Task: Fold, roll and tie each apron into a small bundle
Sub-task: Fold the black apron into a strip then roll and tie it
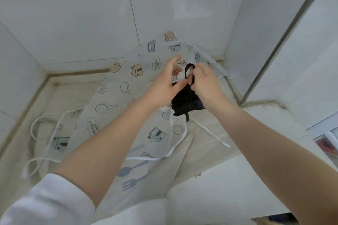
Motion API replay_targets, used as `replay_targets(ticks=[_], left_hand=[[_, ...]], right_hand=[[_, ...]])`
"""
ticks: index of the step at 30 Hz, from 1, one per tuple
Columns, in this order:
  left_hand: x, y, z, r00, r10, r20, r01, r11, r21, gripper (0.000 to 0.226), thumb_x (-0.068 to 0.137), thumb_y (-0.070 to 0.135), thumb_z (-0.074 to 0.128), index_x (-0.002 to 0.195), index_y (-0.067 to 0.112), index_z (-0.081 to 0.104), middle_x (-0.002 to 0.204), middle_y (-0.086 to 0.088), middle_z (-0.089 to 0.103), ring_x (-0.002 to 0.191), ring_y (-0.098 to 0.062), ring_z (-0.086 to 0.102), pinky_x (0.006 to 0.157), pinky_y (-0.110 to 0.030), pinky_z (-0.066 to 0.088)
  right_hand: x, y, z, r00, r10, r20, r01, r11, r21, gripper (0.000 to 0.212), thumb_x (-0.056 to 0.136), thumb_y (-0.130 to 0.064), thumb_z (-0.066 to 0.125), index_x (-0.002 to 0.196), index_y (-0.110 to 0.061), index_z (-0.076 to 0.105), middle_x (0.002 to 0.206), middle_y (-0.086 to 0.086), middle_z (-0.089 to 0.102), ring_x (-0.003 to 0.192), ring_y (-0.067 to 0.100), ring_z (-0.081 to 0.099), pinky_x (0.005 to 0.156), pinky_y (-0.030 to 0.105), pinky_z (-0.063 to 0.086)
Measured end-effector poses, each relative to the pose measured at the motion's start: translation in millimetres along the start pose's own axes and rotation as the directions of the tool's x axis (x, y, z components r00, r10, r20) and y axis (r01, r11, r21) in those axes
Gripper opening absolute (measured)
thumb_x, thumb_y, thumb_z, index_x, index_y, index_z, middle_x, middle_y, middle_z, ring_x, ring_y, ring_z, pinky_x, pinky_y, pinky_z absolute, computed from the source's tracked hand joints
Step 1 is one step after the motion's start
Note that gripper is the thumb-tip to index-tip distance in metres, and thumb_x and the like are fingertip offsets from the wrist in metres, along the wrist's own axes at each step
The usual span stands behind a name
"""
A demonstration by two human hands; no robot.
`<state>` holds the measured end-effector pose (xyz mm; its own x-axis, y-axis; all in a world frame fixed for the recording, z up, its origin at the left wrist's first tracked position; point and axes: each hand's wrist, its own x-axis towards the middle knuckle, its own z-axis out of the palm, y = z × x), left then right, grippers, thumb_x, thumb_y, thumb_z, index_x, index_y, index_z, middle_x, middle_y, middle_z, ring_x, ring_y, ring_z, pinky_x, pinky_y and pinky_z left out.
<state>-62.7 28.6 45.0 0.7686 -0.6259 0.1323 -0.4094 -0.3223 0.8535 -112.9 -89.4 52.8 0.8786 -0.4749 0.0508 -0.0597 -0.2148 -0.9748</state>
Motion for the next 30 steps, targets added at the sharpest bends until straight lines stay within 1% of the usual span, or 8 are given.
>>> replay_targets(ticks=[3,5,8,12,16,21,23,30], left_hand=[[-2.1,1.7,2.2,0.973,-0.168,0.161,0.195,0.966,-0.168,0.087,0.084,0.025,0.068,0.145,0.044,0.009,0.139,0.0,0.038,0.128,-0.006,0.034,0.095,-0.026,0.033],[-0.3,3.7,9.8,0.953,-0.227,0.2,0.272,0.932,-0.241,0.092,0.081,0.03,0.072,0.142,0.054,0.008,0.132,0.004,0.048,0.118,-0.002,0.048,0.094,-0.025,0.04],[3.2,9.9,25.5,0.934,-0.261,0.245,0.33,0.891,-0.311,0.08,0.085,0.028,0.067,0.145,0.04,0.016,0.105,0.012,0.061,0.089,0.01,0.059,0.077,-0.014,0.048],[13.1,28.7,63.5,0.891,-0.257,0.374,0.381,0.871,-0.309,0.036,0.086,0.026,0.066,0.12,0.021,0.057,0.113,-0.004,0.067,0.102,-0.016,0.065,0.09,-0.035,0.053],[31.5,65.4,103.2,0.944,-0.185,0.275,0.258,0.931,-0.259,0.018,0.086,0.019,0.067,0.102,0.017,0.06,0.097,-0.003,0.067,0.087,-0.017,0.065,0.075,-0.028,0.056],[65.3,137.9,147.6,0.999,-0.031,-0.011,0.028,0.979,-0.203,0.025,0.082,0.017,0.07,0.103,0.014,0.056,0.092,0.001,0.065,0.085,-0.014,0.063,0.074,-0.021,0.052],[80.5,181.3,163.0,0.993,0.088,-0.078,-0.096,0.99,-0.104,0.023,0.082,0.019,0.069,0.1,0.017,0.055,0.086,0.009,0.062,0.078,-0.007,0.06,0.063,-0.011,0.046],[118.5,312.5,207.9,0.908,0.33,-0.259,-0.327,0.943,0.054,0.017,0.085,0.03,0.063,0.096,0.023,0.054,0.08,0.017,0.057,0.074,0.001,0.054,0.056,-0.01,0.039]], right_hand=[[0.0,-15.4,-6.2,1.0,-0.03,-0.009,0.03,0.995,0.093,0.03,0.088,-0.008,0.037,0.06,-0.019,0.031,0.052,-0.009,0.036,0.05,0.009,0.028,0.053,0.024,0.024],[-1.9,-24.4,-17.4,0.998,-0.061,0.006,0.059,0.991,0.117,0.035,0.086,-0.004,0.037,0.057,-0.02,0.027,0.043,-0.015,0.028,0.044,0.005,0.023,0.047,0.019,0.023],[-1.4,-30.0,-38.5,0.999,-0.032,-0.007,0.033,0.966,0.257,0.038,0.088,-0.002,0.038,0.056,-0.02,0.025,0.04,-0.015,0.023,0.037,0.003,0.019,0.037,0.011,0.018],[1.6,-25.8,-88.3,0.999,-0.002,-0.038,0.014,0.951,0.308,0.039,0.093,-0.01,0.047,0.058,-0.02,0.033,0.042,-0.012,0.023,0.037,0.003,0.017,0.035,0.013,0.016],[5.8,-24.1,-144.5,0.999,-0.034,0.018,0.028,0.965,0.26,0.024,0.095,-0.019,0.051,0.073,-0.017,0.061,0.044,-0.011,0.024,0.038,0.003,0.019,0.037,0.014,0.018],[22.5,-40.8,-255.2,0.994,-0.111,0.01,0.104,0.953,0.284,0.018,0.096,-0.023,0.051,0.094,-0.017,0.068,0.049,-0.01,0.019,0.045,0.006,0.015,0.039,0.017,0.014],[27.4,-59.3,-301.4,0.987,-0.158,-0.018,0.156,0.944,0.289,0.019,0.097,-0.023,0.049,0.096,-0.018,0.067,0.05,-0.01,0.019,0.045,0.006,0.014,0.04,0.017,0.013],[41.7,-117.2,-435.5,0.928,-0.343,-0.147,0.37,0.897,0.24,0.023,0.1,-0.019,0.041,0.096,-0.019,0.063,0.045,-0.012,0.029,0.042,0.002,0.025,0.041,0.015,0.02]])
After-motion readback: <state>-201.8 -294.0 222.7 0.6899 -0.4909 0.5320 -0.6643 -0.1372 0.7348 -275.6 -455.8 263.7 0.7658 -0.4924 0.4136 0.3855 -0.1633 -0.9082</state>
